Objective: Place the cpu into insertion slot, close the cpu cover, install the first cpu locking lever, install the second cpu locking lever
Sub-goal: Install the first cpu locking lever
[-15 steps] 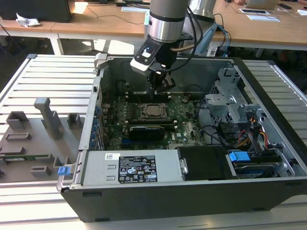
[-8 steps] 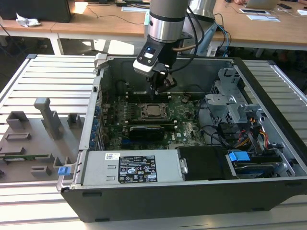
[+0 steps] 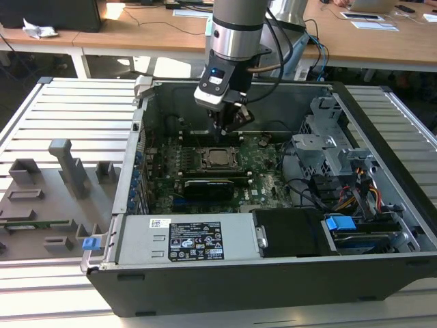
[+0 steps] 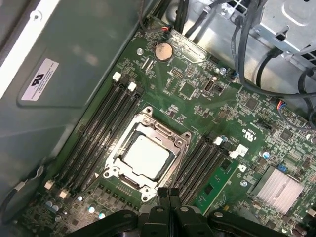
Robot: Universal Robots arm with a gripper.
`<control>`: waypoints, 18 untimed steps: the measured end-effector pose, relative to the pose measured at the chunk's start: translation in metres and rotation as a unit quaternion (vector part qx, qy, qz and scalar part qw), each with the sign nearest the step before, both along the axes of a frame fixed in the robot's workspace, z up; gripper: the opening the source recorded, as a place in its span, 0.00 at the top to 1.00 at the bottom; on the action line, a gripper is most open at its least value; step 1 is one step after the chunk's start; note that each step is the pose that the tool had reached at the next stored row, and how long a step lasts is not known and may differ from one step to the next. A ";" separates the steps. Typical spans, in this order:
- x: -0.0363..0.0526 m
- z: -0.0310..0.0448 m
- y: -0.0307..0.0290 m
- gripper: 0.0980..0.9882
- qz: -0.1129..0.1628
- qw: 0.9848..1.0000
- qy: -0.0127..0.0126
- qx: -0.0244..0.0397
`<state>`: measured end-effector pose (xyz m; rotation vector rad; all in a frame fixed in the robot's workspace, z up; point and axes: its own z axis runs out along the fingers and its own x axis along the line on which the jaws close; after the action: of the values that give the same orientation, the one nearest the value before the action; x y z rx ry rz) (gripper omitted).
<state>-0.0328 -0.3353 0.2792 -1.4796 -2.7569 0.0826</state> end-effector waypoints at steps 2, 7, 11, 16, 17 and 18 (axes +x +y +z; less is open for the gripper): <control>0.0000 0.0000 0.0000 0.99 0.008 1.000 0.000 0.000; 0.0000 0.0000 0.0000 0.99 0.031 1.000 0.000 0.000; 0.0000 0.0000 0.0000 0.99 0.054 0.999 0.000 0.000; 0.0000 0.0000 0.0000 0.99 0.074 0.997 0.000 0.000; 0.0000 0.0000 0.0000 0.99 0.077 0.997 0.000 0.000; 0.0000 0.0000 0.0000 0.99 0.081 0.997 0.000 0.000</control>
<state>-0.0329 -0.3353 0.2792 -1.2538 -2.8713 0.0840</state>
